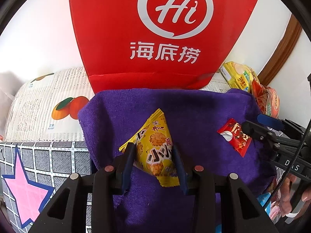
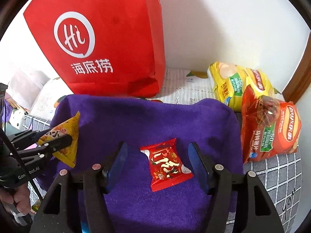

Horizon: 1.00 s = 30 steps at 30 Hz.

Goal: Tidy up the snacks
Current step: 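Open the right gripper to drop the red packet while the left releases the yellow bag, then raise both open grippers away from the purple towel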

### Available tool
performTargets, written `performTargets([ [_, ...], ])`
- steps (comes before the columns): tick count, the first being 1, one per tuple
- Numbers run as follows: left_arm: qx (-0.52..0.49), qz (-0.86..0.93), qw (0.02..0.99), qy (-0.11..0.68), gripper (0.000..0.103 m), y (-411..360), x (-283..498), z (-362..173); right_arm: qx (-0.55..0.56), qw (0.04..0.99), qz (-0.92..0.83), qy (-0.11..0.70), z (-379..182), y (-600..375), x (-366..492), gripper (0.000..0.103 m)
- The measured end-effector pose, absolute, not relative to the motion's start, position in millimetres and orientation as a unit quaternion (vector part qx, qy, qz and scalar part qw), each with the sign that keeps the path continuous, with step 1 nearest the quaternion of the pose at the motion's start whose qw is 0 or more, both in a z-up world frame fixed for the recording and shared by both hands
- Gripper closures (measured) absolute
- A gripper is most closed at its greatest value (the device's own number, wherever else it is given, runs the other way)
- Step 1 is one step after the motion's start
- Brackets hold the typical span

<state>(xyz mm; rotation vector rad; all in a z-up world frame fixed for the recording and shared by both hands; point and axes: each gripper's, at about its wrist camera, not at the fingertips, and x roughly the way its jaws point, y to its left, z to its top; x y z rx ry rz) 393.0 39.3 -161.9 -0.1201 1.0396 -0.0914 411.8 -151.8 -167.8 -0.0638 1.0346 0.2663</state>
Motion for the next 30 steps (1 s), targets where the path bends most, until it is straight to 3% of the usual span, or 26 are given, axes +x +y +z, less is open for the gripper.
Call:
performTargets([
  [4, -0.057, -0.041, 0.869, 0.49, 0.047, 38.4, 391.8, -157.5, -0.033, 0.865, 0.121, 0.486, -160.6, -152.0, 407.1, 0.038],
  [7, -0.052, -0.04, 0.871, 0.486, 0.044, 36.6, 390.6, -154.3, -0.029, 0.871, 0.115, 0.477, -156.8, -154.0, 406.0, 0.038],
  [30, -0.04, -0.036, 0.883, 0.467, 0.043, 24.7, 382.8, -137.2, 0.001, 0.871, 0.149, 0.468, -131.2, -150.1, 397.9, 0.038],
])
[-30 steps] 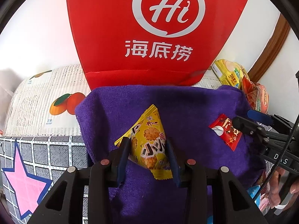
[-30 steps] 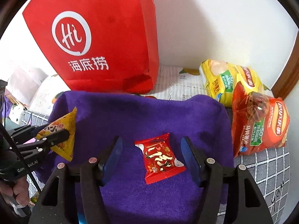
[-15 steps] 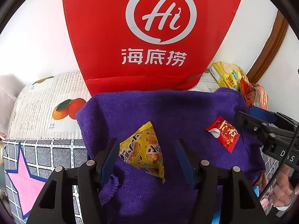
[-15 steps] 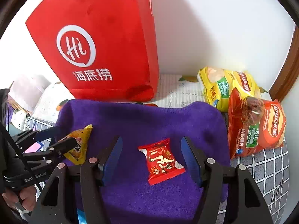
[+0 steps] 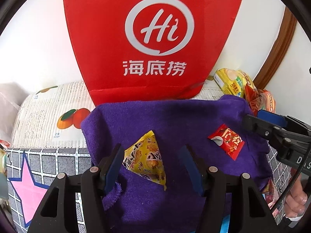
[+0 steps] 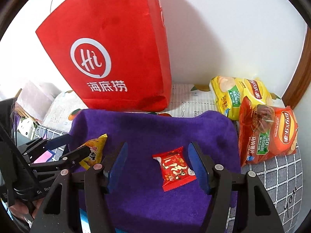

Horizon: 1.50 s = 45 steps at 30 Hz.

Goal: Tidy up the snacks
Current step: 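Raise both open grippers away from the purple towel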

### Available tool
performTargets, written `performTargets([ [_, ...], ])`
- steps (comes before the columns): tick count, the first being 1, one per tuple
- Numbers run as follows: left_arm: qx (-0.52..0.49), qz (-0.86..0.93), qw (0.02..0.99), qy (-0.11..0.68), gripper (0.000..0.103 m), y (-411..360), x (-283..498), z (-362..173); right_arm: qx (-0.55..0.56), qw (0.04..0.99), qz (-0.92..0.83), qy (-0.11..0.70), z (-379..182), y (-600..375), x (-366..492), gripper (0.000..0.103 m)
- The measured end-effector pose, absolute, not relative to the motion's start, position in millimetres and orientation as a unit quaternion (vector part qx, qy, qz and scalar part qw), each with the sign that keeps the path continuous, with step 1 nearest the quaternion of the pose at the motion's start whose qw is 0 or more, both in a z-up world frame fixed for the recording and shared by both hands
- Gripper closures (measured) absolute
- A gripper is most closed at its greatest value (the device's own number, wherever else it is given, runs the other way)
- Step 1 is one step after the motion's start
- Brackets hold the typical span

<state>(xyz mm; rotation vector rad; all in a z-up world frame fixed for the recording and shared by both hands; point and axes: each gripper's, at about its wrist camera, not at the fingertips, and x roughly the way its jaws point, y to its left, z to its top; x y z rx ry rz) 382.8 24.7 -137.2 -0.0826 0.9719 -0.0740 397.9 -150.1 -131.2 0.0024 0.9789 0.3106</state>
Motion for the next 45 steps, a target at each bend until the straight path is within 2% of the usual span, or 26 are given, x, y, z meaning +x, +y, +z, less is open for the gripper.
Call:
performTargets([
  [10, -0.033, -0.045, 0.893, 0.446, 0.043, 18.4, 367.5, -112.0, 0.0, 0.887, 0.141, 0.44, -100.0, -148.7, 372.4, 0.038],
  [17, -0.031, -0.054, 0.9, 0.431, 0.043, 10.9, 354.8, -91.2, 0.004, 0.884, 0.127, 0.449, -95.7, -164.1, 338.9, 0.038],
  [23, -0.036, -0.059, 0.908, 0.413, 0.033, 7.8, 334.0, -69.4, 0.018, 0.885, 0.118, 0.45, -88.2, -185.4, 297.2, 0.038],
  [26, -0.045, -0.06, 0.908, 0.412, 0.032, 9.3, 318.8, -63.9, 0.012, 0.89, 0.113, 0.442, -85.2, -194.3, 274.8, 0.038],
  [32, -0.046, -0.069, 0.909, 0.409, 0.032, 13.0, 283.0, -59.0, 0.046, 0.882, 0.102, 0.457, -105.2, -211.6, 250.4, 0.038],
  [45, -0.059, -0.055, 0.913, 0.401, 0.032, 46.4, 227.4, -66.4, 0.046, 0.873, 0.062, 0.481, -149.7, -234.0, 210.5, 0.038],
])
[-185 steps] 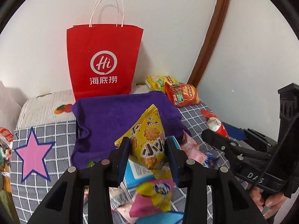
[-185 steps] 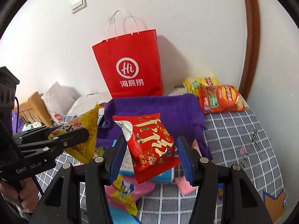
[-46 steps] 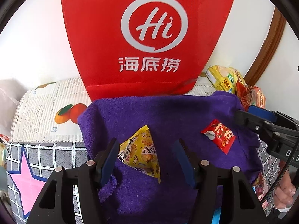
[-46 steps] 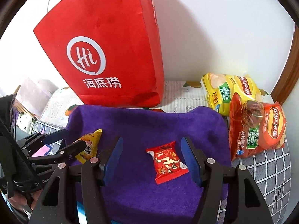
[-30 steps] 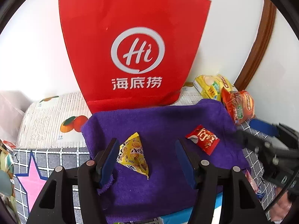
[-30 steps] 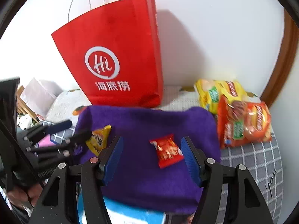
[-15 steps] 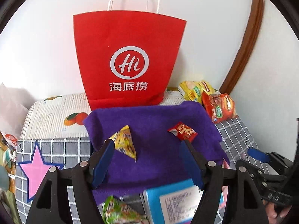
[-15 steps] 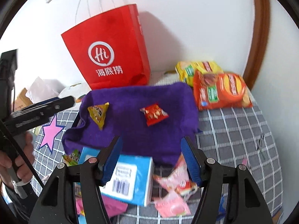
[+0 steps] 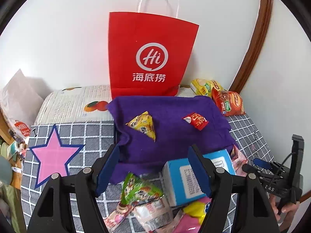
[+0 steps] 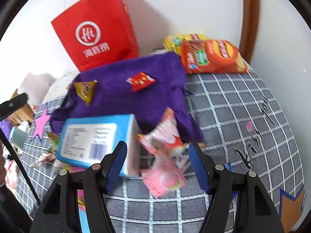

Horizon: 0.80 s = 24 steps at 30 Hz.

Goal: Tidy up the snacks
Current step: 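Raise both open grippers away from the purple towel, then grasp the pink peach candy packet with the right gripper while the left grasps the bear-printed packet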

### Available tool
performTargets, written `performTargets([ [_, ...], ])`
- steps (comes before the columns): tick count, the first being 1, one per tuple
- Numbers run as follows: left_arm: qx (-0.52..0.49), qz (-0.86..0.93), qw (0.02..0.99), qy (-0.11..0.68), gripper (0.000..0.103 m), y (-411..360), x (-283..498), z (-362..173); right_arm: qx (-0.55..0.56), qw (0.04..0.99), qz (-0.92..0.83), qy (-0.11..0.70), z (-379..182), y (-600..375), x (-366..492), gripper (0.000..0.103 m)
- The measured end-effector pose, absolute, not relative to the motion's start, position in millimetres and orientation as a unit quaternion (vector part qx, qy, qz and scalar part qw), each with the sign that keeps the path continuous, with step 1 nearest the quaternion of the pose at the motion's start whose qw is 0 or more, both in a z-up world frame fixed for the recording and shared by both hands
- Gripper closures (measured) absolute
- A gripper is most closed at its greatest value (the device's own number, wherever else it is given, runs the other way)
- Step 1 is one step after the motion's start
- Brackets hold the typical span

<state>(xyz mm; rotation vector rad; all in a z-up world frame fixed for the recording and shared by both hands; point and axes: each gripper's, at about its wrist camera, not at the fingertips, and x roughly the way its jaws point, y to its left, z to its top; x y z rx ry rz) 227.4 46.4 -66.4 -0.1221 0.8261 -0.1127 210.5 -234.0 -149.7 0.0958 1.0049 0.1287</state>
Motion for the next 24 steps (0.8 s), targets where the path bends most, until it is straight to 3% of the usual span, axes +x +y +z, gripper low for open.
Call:
performTargets([
  [14, -0.059, -0.033, 0.906, 0.418, 0.032, 63.4, 196.9, -89.2, 0.076, 0.851, 0.044, 0.519, -206.7, -238.7, 201.2, 0.038],
  [16, -0.06, -0.034, 0.905, 0.42, 0.032, 64.0, 193.7, -90.6, 0.086, 0.851, 0.042, 0.517, -210.6, -240.2, 202.0, 0.056],
  [19, -0.055, -0.029, 0.905, 0.42, 0.032, 65.2, 187.9, -92.4, 0.106, 0.854, 0.053, 0.507, -207.2, -242.4, 197.1, 0.073],
  [24, -0.057, -0.017, 0.903, 0.425, 0.032, 71.6, 182.6, -99.0, 0.104, 0.86, 0.054, 0.497, -195.0, -244.3, 181.4, 0.073],
])
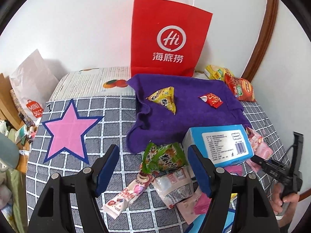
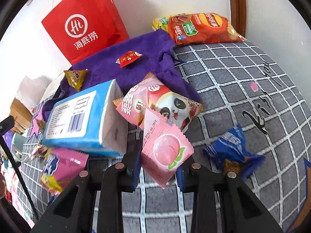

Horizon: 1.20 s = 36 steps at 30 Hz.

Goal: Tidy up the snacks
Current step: 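Grasp the pink peach candy packet with the right gripper while the left grasps the bear-printed packet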

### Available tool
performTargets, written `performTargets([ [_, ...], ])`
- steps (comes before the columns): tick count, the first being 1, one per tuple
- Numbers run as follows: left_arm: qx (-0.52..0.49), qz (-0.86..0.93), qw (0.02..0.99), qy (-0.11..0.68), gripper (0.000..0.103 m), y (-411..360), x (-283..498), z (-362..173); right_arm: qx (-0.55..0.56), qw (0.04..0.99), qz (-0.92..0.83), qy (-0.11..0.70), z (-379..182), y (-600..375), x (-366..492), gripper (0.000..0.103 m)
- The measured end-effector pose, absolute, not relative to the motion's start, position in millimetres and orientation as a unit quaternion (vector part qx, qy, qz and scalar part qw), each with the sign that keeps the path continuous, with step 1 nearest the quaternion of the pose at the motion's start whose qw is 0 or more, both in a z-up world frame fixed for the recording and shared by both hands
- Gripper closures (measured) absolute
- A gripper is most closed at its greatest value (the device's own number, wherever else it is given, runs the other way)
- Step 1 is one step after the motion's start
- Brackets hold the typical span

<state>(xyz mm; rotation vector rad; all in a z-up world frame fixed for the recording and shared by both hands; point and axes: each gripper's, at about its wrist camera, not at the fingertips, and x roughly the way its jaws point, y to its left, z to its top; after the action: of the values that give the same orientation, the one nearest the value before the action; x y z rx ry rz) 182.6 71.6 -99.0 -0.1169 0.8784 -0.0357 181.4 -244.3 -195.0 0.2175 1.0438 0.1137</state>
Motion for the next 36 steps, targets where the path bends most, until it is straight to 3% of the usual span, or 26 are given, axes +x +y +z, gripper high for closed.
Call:
performTargets([
  [15, -0.069, -0.012, 0.884, 0.462, 0.032, 77.1, 190.0, -142.8, 0.076, 0.848, 0.079, 0.518, -196.9, -242.7, 143.4, 0.073],
  [20, -0.066, -0.007, 0.877, 0.476, 0.032, 81.5, 192.9, -158.1, 0.083, 0.844, 0.079, 0.524, -199.2, -247.7, 139.8, 0.064],
  [29, -0.072, -0.016, 0.863, 0.501, 0.032, 88.7, 192.8, -188.1, 0.089, 0.852, 0.068, 0.511, -192.7, -252.8, 123.3, 0.068],
  [32, -0.079, -0.027, 0.858, 0.508, 0.035, 87.3, 189.7, -196.1, 0.09, 0.853, 0.08, 0.507, -187.2, -251.8, 115.3, 0.068],
  [34, -0.082, -0.036, 0.855, 0.51, 0.051, 87.2, 186.5, -199.0, 0.093, 0.854, 0.089, 0.505, -183.3, -251.9, 109.9, 0.068],
  [36, -0.081, -0.04, 0.855, 0.511, 0.058, 86.8, 184.1, -199.1, 0.096, 0.85, 0.097, 0.509, -183.2, -252.0, 106.6, 0.068],
])
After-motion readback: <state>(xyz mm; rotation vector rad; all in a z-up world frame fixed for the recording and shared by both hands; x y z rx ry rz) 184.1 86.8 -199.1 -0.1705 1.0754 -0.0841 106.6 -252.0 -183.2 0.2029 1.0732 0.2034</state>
